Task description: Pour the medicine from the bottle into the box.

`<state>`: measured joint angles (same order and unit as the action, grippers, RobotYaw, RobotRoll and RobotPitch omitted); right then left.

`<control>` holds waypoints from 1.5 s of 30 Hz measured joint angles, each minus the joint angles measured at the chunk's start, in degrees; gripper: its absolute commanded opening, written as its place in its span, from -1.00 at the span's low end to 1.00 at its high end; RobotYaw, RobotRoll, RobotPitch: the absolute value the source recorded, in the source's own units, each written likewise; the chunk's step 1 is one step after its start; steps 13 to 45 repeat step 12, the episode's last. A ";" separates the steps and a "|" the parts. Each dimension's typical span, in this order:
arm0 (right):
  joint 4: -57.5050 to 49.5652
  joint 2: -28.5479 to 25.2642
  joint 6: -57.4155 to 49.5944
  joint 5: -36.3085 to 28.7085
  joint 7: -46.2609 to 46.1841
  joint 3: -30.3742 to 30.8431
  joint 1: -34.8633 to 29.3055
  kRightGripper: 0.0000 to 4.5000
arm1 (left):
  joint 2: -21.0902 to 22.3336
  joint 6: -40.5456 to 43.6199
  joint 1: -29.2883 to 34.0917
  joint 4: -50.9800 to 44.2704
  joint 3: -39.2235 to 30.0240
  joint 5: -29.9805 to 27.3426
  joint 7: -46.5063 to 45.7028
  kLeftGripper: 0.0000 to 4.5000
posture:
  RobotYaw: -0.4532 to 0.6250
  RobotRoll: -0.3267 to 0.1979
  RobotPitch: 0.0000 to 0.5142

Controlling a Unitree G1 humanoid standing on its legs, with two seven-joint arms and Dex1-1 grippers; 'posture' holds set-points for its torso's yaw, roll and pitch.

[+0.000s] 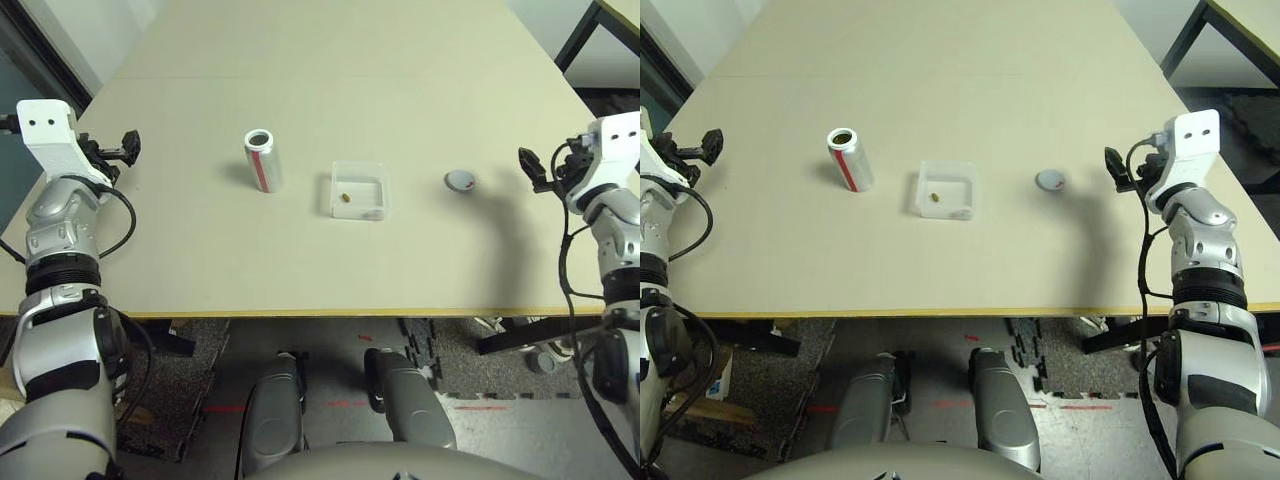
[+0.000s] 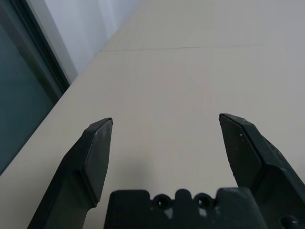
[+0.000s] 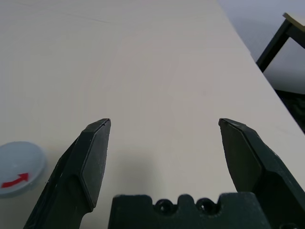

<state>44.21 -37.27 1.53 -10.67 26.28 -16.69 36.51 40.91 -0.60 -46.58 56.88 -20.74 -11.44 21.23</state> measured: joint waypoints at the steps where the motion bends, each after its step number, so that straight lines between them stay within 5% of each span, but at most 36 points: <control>1: 0.00 0.00 0.05 -0.01 0.00 -0.04 -0.02 1.00 | 0.00 -0.28 -0.07 0.43 0.17 0.15 0.00 0.99 | -0.39 0.25 -0.23; 45: 0.87 0.00 0.99 -0.04 0.21 -0.20 0.10 1.00 | -0.01 -1.77 -0.28 2.18 1.05 0.28 -0.05 0.99 | -0.39 0.25 -0.23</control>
